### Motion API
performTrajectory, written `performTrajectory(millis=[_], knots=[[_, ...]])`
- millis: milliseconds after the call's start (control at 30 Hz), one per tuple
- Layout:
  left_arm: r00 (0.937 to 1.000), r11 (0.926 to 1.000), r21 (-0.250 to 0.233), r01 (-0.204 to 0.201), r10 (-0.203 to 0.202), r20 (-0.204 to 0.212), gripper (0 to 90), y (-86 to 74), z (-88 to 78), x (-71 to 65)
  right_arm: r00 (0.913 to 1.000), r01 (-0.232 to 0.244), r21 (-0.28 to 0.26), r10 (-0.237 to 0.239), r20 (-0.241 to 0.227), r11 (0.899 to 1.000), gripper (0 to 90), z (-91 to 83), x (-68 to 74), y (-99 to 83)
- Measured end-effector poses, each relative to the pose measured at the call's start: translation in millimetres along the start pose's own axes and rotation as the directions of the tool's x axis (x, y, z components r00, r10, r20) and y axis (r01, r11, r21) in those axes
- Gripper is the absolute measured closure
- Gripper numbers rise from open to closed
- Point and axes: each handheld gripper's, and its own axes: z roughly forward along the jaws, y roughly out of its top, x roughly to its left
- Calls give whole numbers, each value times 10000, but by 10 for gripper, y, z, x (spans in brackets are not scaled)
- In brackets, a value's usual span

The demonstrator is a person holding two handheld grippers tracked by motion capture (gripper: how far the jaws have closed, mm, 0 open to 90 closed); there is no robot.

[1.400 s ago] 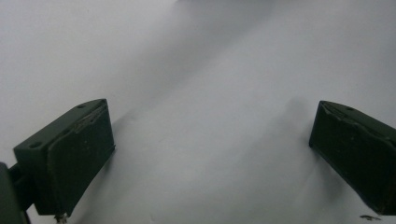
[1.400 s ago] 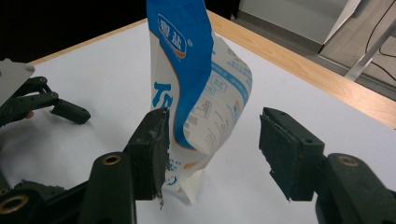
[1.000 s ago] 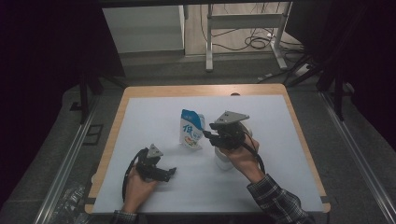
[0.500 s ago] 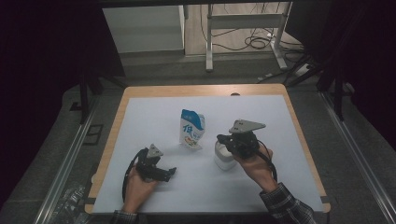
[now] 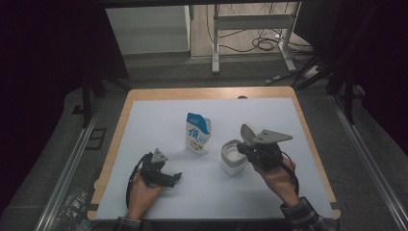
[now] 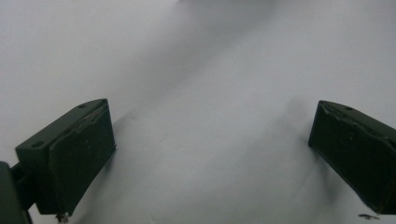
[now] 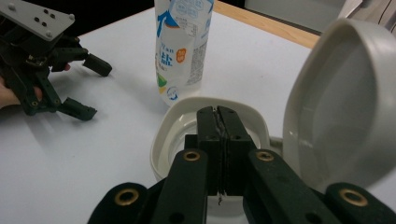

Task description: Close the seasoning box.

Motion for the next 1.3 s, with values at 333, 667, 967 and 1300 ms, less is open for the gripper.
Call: performTrajectory(millis=[333, 667, 967, 1300], knots=[[10000, 10000, -6, -14, 14, -6, 6, -1, -1, 0, 9996, -173, 24, 173, 231, 9998, 879, -157, -62, -142], [10000, 10000, -58, 35, -35, -6, 7, -2, 2, -2, 9982, -397, 26, 395, 452, 9992, 876, -273, -148, -258], [10000, 10000, -32, 7, -7, 1, 7, -2, 1, 1, 9922, -654, -123, 663, 1052, 9978, 876, -352, -338, -359], [10000, 10000, -75, 64, -64, -6, 8, -3, 3, -2, 9882, -1071, -546, 1123, 1045, 9927, 874, -293, -469, -320]])
